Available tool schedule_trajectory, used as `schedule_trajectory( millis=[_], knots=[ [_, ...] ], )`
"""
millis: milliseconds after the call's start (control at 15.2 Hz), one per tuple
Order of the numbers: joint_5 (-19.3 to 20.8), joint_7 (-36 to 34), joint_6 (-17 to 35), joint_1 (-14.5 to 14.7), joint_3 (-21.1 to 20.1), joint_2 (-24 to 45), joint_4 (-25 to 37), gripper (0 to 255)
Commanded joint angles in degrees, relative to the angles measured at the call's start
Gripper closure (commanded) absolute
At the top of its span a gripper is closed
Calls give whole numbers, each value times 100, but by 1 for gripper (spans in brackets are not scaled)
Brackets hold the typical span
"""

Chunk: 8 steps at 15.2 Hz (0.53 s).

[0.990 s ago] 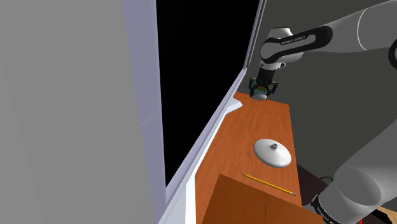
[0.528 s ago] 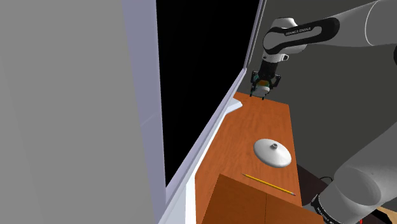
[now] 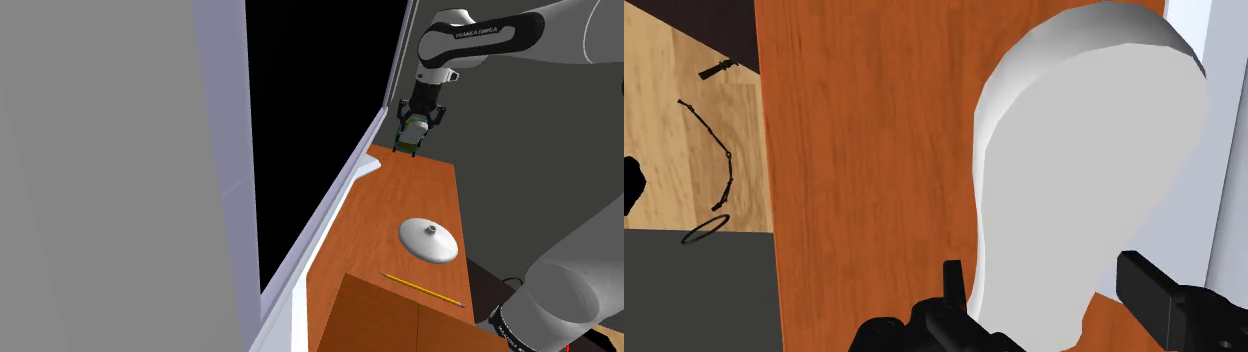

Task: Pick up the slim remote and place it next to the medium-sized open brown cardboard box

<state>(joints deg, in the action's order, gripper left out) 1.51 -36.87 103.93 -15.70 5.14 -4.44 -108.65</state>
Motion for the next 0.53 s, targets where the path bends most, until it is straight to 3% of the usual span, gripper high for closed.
schedule_trajectory(
  millis=[0,462],
  knots=[
    [2,5,-169,-1,1,-17,158,255],
    [-3,16,-712,0,-2,11,730,255]
  ],
)
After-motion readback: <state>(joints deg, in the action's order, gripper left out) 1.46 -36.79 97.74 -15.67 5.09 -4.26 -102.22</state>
